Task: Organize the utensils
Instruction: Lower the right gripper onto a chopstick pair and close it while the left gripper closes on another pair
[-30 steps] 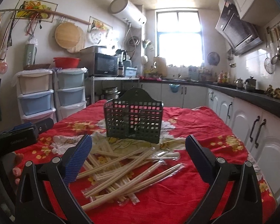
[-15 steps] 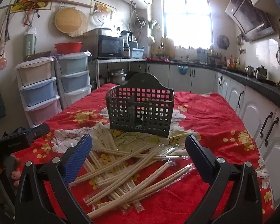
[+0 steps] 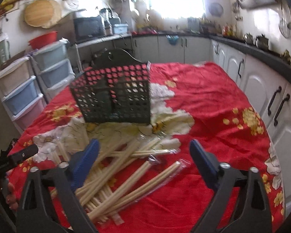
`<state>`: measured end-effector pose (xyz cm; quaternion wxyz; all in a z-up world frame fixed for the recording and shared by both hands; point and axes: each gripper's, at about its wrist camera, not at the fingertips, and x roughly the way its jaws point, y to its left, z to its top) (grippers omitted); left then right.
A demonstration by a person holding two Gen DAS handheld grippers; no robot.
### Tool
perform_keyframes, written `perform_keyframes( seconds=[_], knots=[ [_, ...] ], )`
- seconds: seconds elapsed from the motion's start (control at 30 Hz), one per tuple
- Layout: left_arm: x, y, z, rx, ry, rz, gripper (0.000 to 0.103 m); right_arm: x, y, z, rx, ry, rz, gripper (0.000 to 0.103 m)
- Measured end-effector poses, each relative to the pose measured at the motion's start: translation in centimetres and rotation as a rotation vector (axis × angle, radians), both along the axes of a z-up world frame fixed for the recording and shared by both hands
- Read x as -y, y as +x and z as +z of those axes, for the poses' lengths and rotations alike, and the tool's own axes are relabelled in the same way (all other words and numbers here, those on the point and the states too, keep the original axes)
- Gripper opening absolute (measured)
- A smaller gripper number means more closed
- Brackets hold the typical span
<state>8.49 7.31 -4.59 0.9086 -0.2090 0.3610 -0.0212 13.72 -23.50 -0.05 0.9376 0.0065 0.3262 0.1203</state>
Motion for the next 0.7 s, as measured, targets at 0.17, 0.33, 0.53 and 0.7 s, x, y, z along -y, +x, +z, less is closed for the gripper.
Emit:
perform_keyframes(
  seconds=[0.17, 0.33, 0.53, 0.7],
  knots=[
    [0.4, 1.0, -1.2, -0.058, -0.07, -0.045, 0.041, 1.2, 2.0, -1.4, -0.104, 0.012, -0.038, 0.066],
    [0.2, 1.8, -2.4, -0.106, -0.136, -0.057, 0.037, 2.7, 3.8, -2.9, -0.194, 0.067, -0.056, 0.057],
    [-0.7, 2.7, -3.1, -0.128, -0.183, -0.045, 0.032, 4.0, 5.9, -4.5, -0.285, 0.141, -0.048, 0.046],
    [-1.1, 3.4, -3.3, -0.135, -0.197, -0.032, 0.029, 4.5, 7.4, -5.3, -0.322, 0.164, -0.046, 0.041]
  ],
)
